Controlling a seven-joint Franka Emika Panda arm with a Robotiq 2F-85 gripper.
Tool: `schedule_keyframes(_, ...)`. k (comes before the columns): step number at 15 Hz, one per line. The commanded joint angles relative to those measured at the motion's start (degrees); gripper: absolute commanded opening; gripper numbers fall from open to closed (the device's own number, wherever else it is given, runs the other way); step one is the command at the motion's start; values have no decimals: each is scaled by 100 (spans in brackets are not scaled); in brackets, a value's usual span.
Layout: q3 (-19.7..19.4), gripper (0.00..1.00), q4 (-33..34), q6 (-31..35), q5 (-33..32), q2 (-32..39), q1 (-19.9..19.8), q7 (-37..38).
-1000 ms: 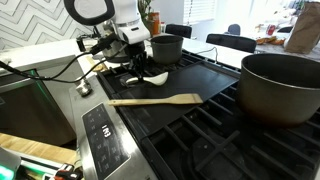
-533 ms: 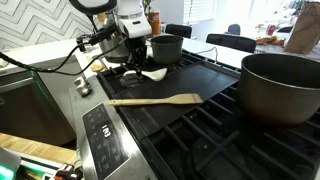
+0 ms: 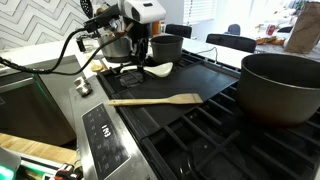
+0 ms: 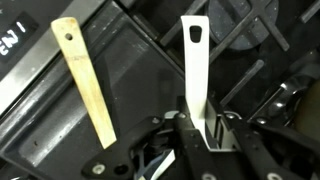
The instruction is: Pick up the white serving spoon and put it on the black tray on the hob of the stove
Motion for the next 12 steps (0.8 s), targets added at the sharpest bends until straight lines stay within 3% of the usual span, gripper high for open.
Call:
schedule_keyframes(1,-208,6,864,-974,236,543,-283,-942)
schedule_keyframes(4,-206,6,1377,-1101,264,975,-481,-1215)
schedule_keyframes(8,9,6,1837,-923,280,1596,-646,-1348)
schedule_keyframes(12,286,6,2483,-1159,360,2260,-928,-1372)
